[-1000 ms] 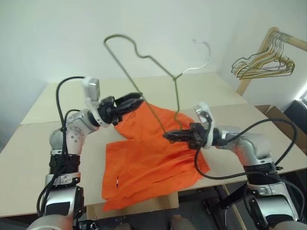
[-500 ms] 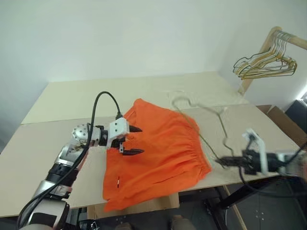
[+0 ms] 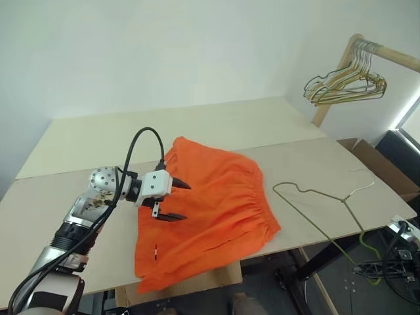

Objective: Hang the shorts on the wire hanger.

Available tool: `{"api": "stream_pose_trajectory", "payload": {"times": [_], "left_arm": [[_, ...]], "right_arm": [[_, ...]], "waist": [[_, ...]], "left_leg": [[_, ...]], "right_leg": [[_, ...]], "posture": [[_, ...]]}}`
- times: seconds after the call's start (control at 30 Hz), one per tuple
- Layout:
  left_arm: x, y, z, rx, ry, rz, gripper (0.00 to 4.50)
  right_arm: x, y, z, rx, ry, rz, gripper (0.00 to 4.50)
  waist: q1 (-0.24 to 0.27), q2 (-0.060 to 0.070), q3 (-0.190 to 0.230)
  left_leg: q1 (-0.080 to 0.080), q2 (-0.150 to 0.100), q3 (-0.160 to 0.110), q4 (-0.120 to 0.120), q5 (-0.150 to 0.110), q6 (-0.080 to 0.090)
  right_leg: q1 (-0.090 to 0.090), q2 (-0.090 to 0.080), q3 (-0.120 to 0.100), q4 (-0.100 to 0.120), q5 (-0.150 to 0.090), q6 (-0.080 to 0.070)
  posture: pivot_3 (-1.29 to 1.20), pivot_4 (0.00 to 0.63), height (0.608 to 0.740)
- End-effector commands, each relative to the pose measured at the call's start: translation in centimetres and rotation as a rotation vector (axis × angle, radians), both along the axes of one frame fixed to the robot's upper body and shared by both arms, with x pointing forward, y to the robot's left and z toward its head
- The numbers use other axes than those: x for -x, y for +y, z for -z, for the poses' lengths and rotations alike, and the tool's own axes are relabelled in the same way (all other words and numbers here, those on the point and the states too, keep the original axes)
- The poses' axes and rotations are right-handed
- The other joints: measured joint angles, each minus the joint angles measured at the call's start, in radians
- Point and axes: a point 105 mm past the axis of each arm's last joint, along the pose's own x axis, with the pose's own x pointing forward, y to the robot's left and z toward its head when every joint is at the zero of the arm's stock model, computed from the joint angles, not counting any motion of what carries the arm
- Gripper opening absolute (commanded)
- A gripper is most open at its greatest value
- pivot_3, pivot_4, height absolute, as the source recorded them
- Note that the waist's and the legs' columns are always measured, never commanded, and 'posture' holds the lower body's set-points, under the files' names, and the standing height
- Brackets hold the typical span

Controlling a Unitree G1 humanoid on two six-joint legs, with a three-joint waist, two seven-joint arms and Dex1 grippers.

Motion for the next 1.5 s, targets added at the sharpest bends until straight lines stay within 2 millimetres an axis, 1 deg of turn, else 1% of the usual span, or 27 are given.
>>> {"api": "stream_pose_trajectory", "payload": {"times": [0.03, 0.2, 0.33, 0.57, 0.63, 0.7, 0.87, 0.97, 1.1, 1.23, 1.37, 1.5], "left_arm": [[-0.1, 0.0, -1.0, 0.001, -0.046, 0.005, 4.46], [0.2, 0.6, -1.2, 0.001, -0.04, -0.011, 4.46], [0.2, 1.0, -1.2, -0.011, -0.046, -0.022, 4.46], [0.4, 1.0, -1.0, -0.009, -0.047, -0.029, 4.46], [0.5, 1.0, -1.0, -0.006, -0.042, -0.03, 4.46], [0.6, 1.0, -0.9, -0.001, -0.038, -0.032, 4.46], [0.6, 1.3, -1.0, -0.002, -0.035, -0.045, 4.46], [0.7, 1.6, -0.8, -0.012, -0.037, -0.055, 4.46], [1.0, 1.6, -0.5, -0.024, -0.037, -0.047, 4.46], [0.9, 1.3, -0.7, -0.012, -0.05, -0.056, 4.46], [0.7, 1.5, -0.5, -0.023, -0.06, -0.062, 4.46], [0.5, 1.5, -0.3, -0.027, -0.067, -0.066, 4.46]], "right_arm": [[-0.1, 1.2, 0.2, -0.016, 0.007, -0.042, 0.0], [-0.3, 1.9, 0.7, -0.041, 0.022, -0.044, 0.0], [-0.7, 2.1, 1.0, -0.04, 0.02, -0.041, 0.0], [-1.4, 0.9, 0.9, -0.014, -0.001, -0.002, 0.0], [-2.4, 0.6, 0.8, -0.022, -0.023, 0.046, 0.0], [-2.8, 0.5, 0.8, -0.022, -0.03, 0.057, 0.0], [-2.2, 1.3, 1.2, -0.034, 0.01, -0.014, 0.0], [-1.8, 1.8, 1.8, -0.042, 0.044, -0.042, 0.0], [-1.8, 2.1, 2.3, -0.051, 0.05, -0.062, 0.0], [-2.1, 2.0, 2.1, -0.06, 0.021, -0.083, 0.0], [-2.3, 2.0, 1.3, -0.12, -0.009, -0.1, 0.0], [-2.9, 2.0, 0.9, -0.183, -0.016, -0.065, 0.0]], "waist": [[-0.002, 0.0, 0.0], [-0.002, 0.0, 0.0], [-0.002, 0.0, 0.0], [0.008, 0.0, 0.0], [0.01, 0.001, 0.0], [0.008, 0.001, -0.001], [0.015, 0.002, -0.001], [0.021, 0.002, -0.001], [0.028, 0.003, -0.002], [0.031, 0.003, -0.002], [0.034, 0.003, -0.002], [0.035, 0.003, -0.002]], "left_leg": [[0.0, 0.0, 0.0, 0.0, 0.0, 0.0], [0.0, 0.0, 0.0, 0.0, 0.0, 0.0], [0.0, 0.0, 0.0, 0.0, 0.0, 0.0], [0.0, -0.001, 0.0, 0.0, 0.0, 0.0], [0.0, -0.001, 0.0, 0.0, 0.0, 0.0], [0.001, 0.0, 0.0, 0.0, 0.0, 0.0], [0.0, 0.0, 0.0, 0.0, 0.0, 0.0], [0.0, 0.0, 0.0, 0.0, 0.0, 0.0], [0.0, -0.001, 0.0, 0.0, 0.0, 0.0], [0.0, 0.0, 0.0, 0.0, 0.0, 0.0], [0.0, 0.0, 0.0, 0.001, 0.0, 0.0], [0.001, 0.0, 0.0, 0.001, 0.0, 0.0]], "right_leg": [[0.0, 0.0, 0.0, 0.0, 0.0, 0.0], [0.0, 0.0, 0.0, 0.0, 0.0, 0.0], [0.0, 0.0, 0.0, 0.0, 0.0, 0.0], [0.0, -0.001, 0.0, 0.0, 0.0, 0.0], [0.0, -0.001, 0.0, 0.0, 0.0, 0.0], [0.0, 0.0, 0.001, 0.0, 0.0, 0.0], [0.0, 0.0, 0.0, 0.001, 0.0, 0.0], [0.0, 0.0, 0.001, 0.001, 0.0, 0.0], [0.0, -0.001, 0.001, 0.001, 0.0, 0.0], [0.0, 0.0, 0.001, 0.001, 0.0, 0.0], [0.0, 0.0, 0.001, 0.001, 0.0, 0.0], [0.0, 0.0, 0.001, 0.001, 0.001, 0.0]], "posture": [[-0.19, 0.0, 0.74], [-0.18, 0.0, 0.74], [-0.17, 0.0, 0.74], [-0.16, 0.0, 0.74], [-0.16, 0.0, 0.74], [-0.15, 0.0, 0.74], [-0.14, 0.0, 0.74], [-0.13, 0.0, 0.74], [-0.12, 0.0, 0.74], [-0.12, 0.0, 0.74], [-0.11, 0.0, 0.74], [-0.12, 0.0, 0.74]]}}
